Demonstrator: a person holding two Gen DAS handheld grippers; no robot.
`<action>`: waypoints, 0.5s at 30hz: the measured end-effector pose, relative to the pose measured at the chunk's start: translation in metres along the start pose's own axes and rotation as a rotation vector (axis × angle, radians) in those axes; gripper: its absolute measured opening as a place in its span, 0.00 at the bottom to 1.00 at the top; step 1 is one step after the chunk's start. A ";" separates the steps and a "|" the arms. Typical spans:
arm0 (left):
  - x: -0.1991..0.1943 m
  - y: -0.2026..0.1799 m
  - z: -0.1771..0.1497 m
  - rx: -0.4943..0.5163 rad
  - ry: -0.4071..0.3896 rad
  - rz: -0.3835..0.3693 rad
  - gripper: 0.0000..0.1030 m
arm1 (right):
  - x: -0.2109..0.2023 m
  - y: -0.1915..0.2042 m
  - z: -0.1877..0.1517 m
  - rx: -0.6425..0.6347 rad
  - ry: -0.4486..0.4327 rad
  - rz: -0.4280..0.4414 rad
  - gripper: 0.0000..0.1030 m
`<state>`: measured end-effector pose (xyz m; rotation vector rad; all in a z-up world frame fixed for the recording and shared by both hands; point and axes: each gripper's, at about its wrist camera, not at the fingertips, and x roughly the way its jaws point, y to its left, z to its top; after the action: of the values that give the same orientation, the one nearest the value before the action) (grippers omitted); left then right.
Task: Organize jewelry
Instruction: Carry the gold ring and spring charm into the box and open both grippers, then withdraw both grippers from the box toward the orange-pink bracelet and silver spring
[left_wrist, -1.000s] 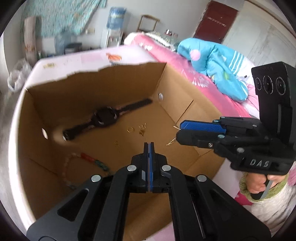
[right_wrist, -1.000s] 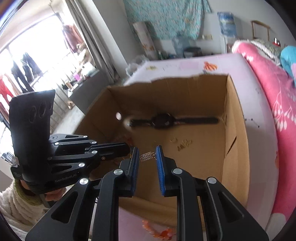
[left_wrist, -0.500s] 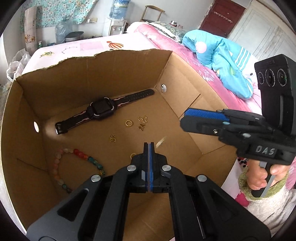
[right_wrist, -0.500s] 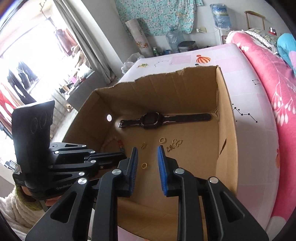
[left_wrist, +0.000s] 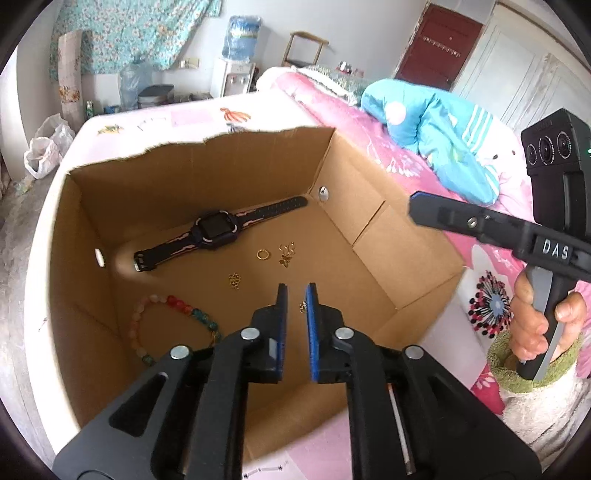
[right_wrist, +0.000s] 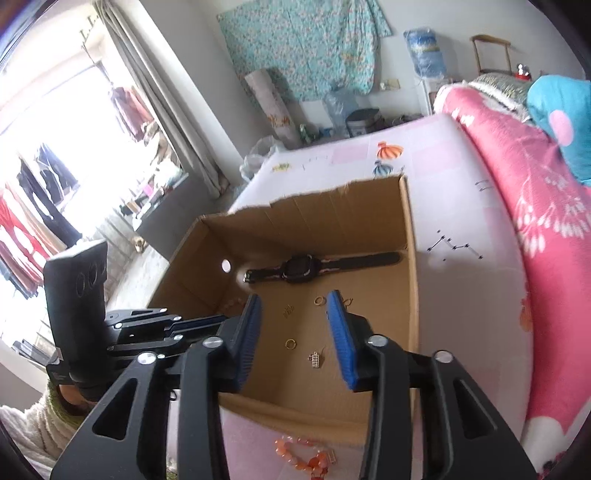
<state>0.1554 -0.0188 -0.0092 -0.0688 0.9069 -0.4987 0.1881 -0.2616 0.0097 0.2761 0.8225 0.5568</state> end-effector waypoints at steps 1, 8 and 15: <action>-0.008 -0.001 -0.003 0.005 -0.016 -0.003 0.10 | -0.010 0.001 -0.002 -0.001 -0.021 0.001 0.39; -0.074 -0.023 -0.047 0.087 -0.154 -0.047 0.24 | -0.073 0.001 -0.035 0.027 -0.143 0.010 0.41; -0.064 -0.045 -0.099 0.122 -0.109 -0.121 0.32 | -0.072 -0.020 -0.096 0.155 -0.098 -0.020 0.42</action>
<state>0.0293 -0.0158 -0.0112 -0.0395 0.7670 -0.6558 0.0831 -0.3174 -0.0179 0.4335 0.7731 0.4576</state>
